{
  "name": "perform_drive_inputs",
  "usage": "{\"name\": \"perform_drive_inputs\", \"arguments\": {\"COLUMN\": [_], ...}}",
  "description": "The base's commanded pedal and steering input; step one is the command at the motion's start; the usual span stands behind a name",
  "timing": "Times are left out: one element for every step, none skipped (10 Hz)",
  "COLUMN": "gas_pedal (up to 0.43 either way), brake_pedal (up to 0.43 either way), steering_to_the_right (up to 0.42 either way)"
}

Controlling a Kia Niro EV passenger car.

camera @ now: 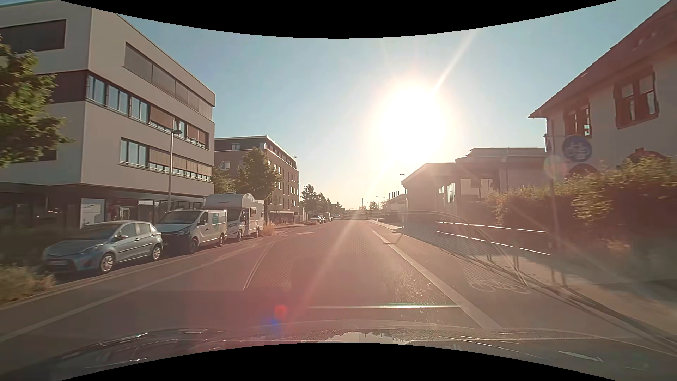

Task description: Follow the waypoints while adhering to traffic rules and regulations

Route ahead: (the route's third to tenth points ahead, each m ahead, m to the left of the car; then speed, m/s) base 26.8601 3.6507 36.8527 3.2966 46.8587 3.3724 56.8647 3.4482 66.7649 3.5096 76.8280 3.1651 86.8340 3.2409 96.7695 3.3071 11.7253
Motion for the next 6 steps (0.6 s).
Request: {"name": "perform_drive_inputs", "arguments": {"gas_pedal": [0.118, 0.118, 0.118, 0.118, 0.118, 0.118], "brake_pedal": [0.0, 0.0, 0.0, 0.0, 0.0, 0.0], "steering_to_the_right": [0.004, 0.004, 0.003, 0.004, 0.004, 0.004]}}
